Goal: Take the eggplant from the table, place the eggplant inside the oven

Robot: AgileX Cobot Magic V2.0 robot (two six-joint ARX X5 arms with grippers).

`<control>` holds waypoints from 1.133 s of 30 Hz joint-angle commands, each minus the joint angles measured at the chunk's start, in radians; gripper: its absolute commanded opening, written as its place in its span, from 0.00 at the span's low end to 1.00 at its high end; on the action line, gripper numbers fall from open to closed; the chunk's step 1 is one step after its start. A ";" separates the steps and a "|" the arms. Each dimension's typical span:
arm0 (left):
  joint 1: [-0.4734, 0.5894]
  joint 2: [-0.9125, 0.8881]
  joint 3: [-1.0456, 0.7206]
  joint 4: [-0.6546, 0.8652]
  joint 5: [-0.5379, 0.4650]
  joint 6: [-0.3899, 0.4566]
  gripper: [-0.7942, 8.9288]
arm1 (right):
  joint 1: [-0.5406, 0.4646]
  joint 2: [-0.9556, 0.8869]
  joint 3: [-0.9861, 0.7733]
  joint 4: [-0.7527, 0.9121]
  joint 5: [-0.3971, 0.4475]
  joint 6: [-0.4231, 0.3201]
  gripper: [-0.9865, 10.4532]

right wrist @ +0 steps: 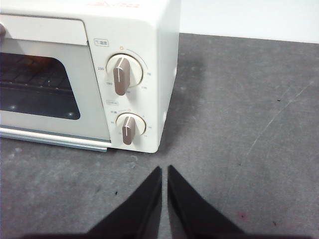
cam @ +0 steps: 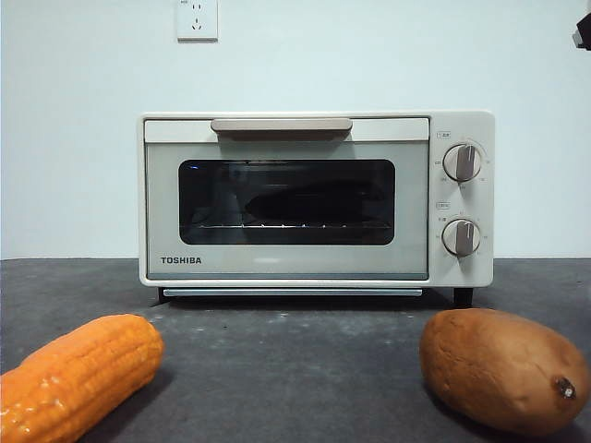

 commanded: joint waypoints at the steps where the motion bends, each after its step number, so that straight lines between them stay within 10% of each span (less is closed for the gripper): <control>1: 0.000 -0.001 -0.027 0.009 -0.002 0.008 0.09 | 0.005 0.002 0.003 0.011 0.007 0.013 0.09; 13: 0.000 -0.001 -0.027 0.009 -0.002 0.008 0.09 | 0.005 0.002 0.003 0.011 0.007 0.010 0.09; 18: 0.000 -0.001 -0.027 0.009 -0.002 0.008 0.09 | -0.049 -0.109 0.002 -0.003 0.060 -0.111 0.09; 34: 0.000 -0.001 -0.027 0.009 -0.002 0.008 0.09 | -0.484 -0.433 -0.186 0.011 -0.467 -0.147 0.09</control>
